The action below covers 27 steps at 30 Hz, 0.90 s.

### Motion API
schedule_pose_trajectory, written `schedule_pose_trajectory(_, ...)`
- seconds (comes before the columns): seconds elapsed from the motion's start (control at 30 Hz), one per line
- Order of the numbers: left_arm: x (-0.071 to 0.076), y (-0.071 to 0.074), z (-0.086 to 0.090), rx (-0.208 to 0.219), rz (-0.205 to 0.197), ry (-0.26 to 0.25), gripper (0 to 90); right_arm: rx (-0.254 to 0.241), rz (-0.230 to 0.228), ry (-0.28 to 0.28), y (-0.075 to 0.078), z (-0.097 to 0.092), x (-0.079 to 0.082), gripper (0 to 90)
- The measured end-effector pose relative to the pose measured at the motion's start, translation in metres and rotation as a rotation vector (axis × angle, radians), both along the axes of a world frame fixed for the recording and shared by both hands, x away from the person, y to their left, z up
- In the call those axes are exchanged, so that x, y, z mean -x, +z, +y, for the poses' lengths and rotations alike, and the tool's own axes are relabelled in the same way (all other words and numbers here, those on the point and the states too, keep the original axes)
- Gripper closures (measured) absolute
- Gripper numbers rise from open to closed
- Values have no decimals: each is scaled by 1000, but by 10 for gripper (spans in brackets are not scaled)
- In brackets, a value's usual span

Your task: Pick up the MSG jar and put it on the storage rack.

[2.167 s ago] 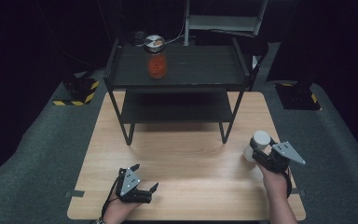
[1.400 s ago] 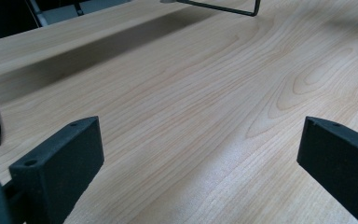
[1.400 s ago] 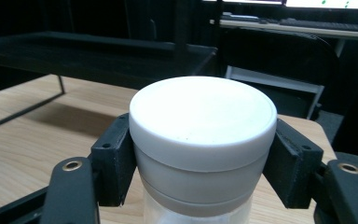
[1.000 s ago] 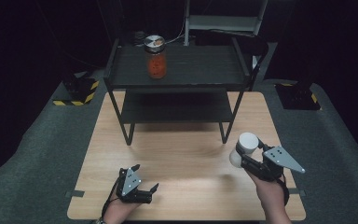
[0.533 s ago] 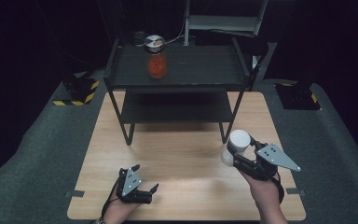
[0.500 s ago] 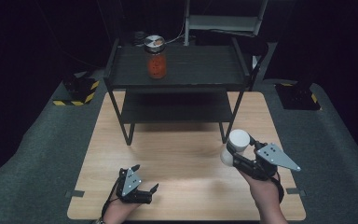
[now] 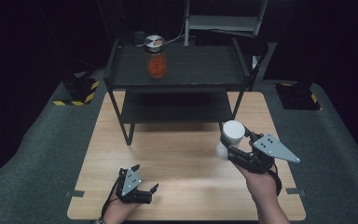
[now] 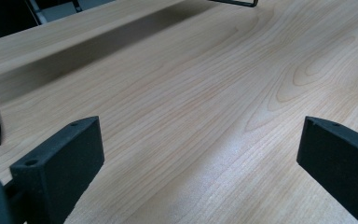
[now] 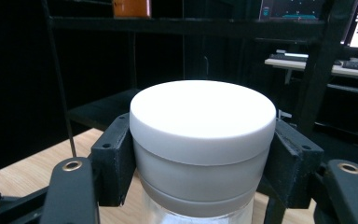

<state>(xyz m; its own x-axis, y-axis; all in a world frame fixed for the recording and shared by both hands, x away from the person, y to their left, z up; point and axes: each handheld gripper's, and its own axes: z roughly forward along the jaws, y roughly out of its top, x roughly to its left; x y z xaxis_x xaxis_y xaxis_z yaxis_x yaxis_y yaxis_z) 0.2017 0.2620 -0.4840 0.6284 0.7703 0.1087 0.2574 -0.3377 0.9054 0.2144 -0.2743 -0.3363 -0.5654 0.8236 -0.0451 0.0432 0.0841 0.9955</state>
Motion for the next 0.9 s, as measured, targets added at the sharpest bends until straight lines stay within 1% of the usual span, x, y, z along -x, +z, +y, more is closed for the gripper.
schedule_pose_trajectory(0.27, 0, -1, 1, 8, 1, 0, 9, -3, -18, 8, 17, 6, -8, 336)
schedule_pose_trajectory(0.5, 0, 0, 2, 10, 2, -2, 9, -5, -30, 20, 29, 10, -12, 337)
schedule_pose_trajectory(0.7, -1, -1, 3, 15, 5, 0, 8, -14, -30, 26, 39, 13, -17, 337)
schedule_pose_trajectory(0.9, -1, 0, 2, 13, 5, -1, 9, -9, -37, 28, 48, 15, -22, 337)
